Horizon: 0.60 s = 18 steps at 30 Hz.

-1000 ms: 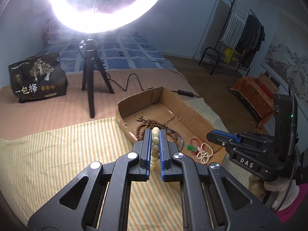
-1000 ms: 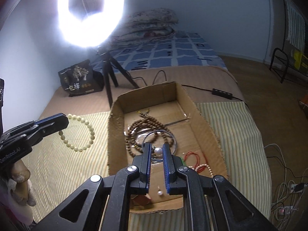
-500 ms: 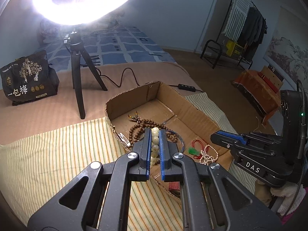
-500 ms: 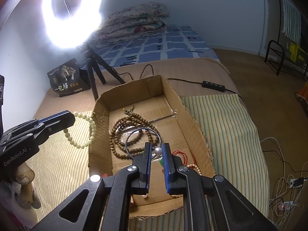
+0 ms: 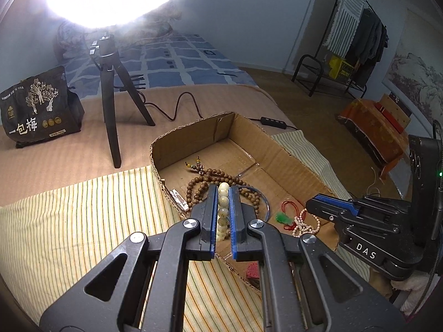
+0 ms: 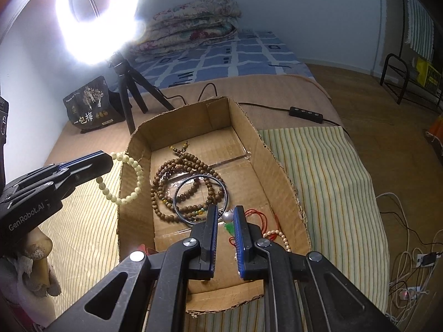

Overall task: Organize jewelry
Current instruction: 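Carry the bracelet and pearl over the cardboard box with both tools, then open the left tool to drop the bracelet while the right tool releases the pearl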

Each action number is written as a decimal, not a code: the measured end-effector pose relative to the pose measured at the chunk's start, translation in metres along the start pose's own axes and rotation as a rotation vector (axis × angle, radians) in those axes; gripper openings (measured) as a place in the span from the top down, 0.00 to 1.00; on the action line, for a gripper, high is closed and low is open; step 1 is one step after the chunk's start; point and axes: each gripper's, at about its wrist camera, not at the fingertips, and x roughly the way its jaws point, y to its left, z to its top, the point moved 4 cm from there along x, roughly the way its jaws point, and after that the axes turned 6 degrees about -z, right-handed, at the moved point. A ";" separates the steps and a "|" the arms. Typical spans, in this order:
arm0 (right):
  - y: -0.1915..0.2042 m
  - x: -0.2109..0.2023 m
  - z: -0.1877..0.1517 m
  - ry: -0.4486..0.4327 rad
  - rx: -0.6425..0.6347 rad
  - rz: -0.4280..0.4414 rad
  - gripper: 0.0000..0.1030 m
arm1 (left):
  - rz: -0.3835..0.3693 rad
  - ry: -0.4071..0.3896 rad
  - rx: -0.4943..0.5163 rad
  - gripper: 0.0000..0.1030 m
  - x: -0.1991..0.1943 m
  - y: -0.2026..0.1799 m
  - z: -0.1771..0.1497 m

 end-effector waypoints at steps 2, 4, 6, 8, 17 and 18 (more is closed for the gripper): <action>0.001 0.001 -0.001 0.003 -0.003 -0.002 0.91 | 0.000 0.002 0.000 0.95 0.000 0.000 0.000; 0.001 0.002 -0.002 0.008 -0.005 -0.004 0.91 | 0.002 0.003 0.001 0.95 0.001 0.000 0.000; 0.001 0.003 -0.002 0.012 -0.008 -0.006 0.91 | 0.003 0.005 0.003 0.95 0.002 -0.001 -0.001; 0.001 0.004 -0.003 0.015 -0.009 -0.007 0.91 | 0.004 0.008 0.005 0.95 0.003 0.000 -0.002; 0.001 0.011 -0.008 0.039 -0.016 -0.015 0.91 | 0.013 0.023 0.010 0.95 0.008 0.000 -0.006; 0.001 0.012 -0.009 0.042 -0.017 -0.016 0.91 | 0.014 0.025 0.010 0.95 0.009 0.000 -0.006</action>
